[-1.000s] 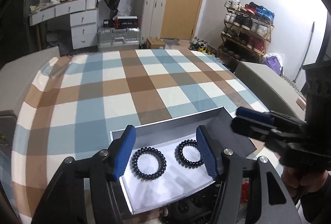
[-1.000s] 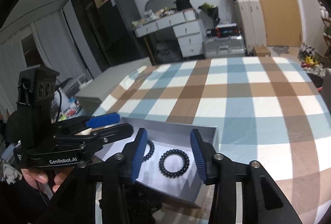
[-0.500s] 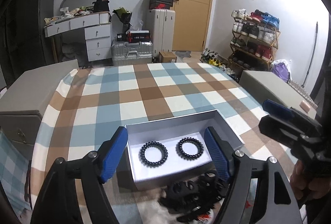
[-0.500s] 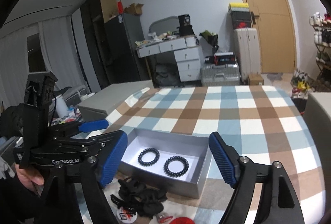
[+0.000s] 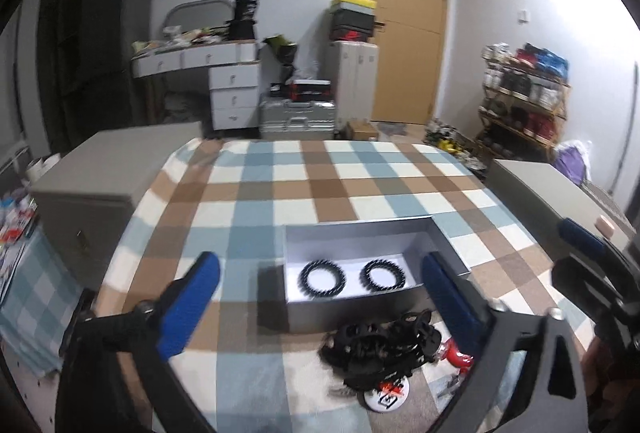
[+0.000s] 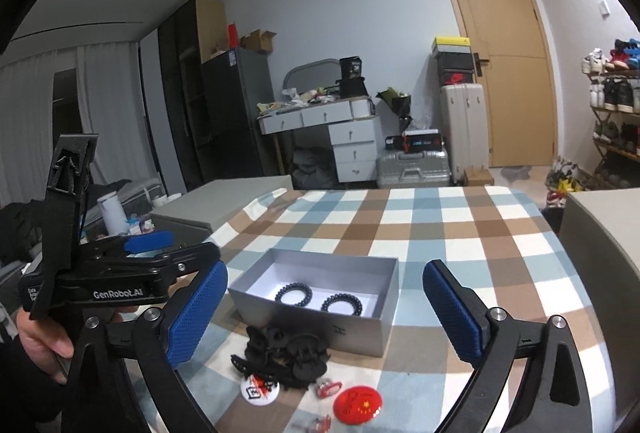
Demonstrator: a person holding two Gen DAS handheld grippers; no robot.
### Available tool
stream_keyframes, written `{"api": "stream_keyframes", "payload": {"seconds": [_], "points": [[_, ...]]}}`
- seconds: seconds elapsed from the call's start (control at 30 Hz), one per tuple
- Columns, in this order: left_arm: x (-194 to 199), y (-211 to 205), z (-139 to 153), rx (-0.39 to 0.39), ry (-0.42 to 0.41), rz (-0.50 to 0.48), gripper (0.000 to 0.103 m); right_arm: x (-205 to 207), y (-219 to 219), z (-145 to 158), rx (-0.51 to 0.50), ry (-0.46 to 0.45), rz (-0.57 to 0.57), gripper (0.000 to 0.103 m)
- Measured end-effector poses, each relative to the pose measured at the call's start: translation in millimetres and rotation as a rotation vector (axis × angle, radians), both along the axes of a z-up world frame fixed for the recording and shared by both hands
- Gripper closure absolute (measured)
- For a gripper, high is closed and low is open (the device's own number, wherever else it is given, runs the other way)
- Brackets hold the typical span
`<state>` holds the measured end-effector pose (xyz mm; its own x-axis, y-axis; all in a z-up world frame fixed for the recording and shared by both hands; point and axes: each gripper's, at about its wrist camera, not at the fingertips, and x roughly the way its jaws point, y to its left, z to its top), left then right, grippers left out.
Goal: Organize jewelry
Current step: 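Withdraw both grippers from the box back toward the remaining items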
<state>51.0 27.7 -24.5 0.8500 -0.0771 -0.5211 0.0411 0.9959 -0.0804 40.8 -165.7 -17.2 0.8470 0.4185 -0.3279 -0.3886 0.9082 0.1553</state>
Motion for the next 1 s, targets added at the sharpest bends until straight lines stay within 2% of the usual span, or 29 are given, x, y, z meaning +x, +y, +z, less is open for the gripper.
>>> {"api": "stream_keyframes", "payload": {"seconds": [0.2,0.43,0.73,1.0], "points": [[-20.6,-1.0,-10.5,0.006,-0.016,0.021,0.001,-17.1,-3.7,-10.3,-0.009,0.014,-0.017,0.0],[-27.5,6.5,-39.2,-0.034,0.062,0.045,0.001,-29.1,-6.6,-38.8,-0.064,0.088,-0.046,0.0],[-36.8,6.2,-63.7,-0.01,0.126,0.055,0.001,-29.6,-6.6,-85.4,-0.061,0.213,-0.03,0.0],[-36.9,5.8,-70.6,-0.001,0.153,0.055,0.001,-34.7,14.3,-101.2,-0.126,0.243,0.018,0.001]]}}
